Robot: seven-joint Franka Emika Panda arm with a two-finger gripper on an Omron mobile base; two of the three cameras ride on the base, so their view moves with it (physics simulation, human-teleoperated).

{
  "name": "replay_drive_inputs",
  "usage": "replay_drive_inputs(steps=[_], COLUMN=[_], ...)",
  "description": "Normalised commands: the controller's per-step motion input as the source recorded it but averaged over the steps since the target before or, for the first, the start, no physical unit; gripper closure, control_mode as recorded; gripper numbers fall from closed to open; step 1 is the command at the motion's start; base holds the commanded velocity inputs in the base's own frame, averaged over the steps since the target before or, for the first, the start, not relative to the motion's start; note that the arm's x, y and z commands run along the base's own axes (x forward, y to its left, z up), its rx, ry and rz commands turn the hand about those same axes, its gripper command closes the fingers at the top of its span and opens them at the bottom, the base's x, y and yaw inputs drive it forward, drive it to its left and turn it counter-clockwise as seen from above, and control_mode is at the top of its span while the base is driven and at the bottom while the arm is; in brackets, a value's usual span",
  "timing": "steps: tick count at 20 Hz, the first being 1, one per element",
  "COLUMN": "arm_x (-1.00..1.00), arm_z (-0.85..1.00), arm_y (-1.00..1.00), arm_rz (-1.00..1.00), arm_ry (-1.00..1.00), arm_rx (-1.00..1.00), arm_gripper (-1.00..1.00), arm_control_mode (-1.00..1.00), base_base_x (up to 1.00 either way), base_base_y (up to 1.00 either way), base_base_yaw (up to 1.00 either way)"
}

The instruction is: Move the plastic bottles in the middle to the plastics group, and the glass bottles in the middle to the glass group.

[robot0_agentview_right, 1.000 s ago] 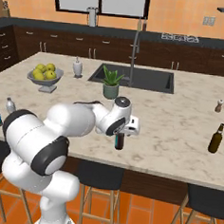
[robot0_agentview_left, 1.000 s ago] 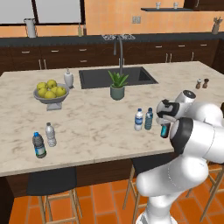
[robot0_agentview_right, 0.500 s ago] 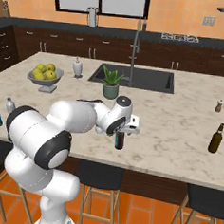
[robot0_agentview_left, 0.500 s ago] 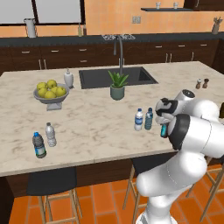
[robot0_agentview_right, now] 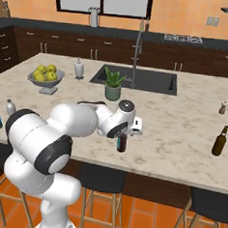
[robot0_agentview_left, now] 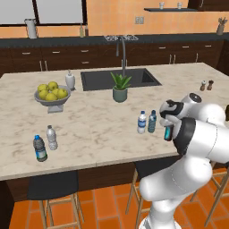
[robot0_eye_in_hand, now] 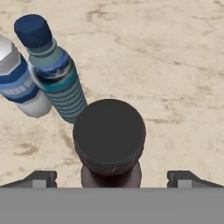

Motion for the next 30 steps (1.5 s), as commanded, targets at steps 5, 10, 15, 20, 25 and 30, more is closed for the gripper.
replay_drive_inputs(steps=[5, 10, 15, 20, 25, 30], arm_x=[0.00, 0.00, 0.01, 0.01, 0.00, 0.00], arm_z=[0.00, 0.00, 0.00, 0.00, 0.00, 0.00], arm_y=[0.00, 0.00, 0.00, 0.04, 0.00, 0.01], arm_rz=[0.00, 0.00, 0.00, 0.01, 0.00, 0.00], arm_ry=[-0.07, -0.05, -0.01, -0.04, 0.00, 0.00], arm_rx=[0.00, 0.00, 0.00, 0.00, 0.00, 0.00], arm_gripper=[-1.00, -1.00, -1.00, -1.00, -1.00, 1.00], arm_control_mode=[-1.00, -1.00, -1.00, -1.00, -1.00, -1.00], base_base_x=[0.00, 0.00, 0.00, 0.00, 0.00, 0.00], base_base_y=[0.00, 0.00, 0.00, 0.00, 0.00, 0.00], base_base_yaw=[0.00, 0.00, 0.00, 0.00, 0.00, 0.00])
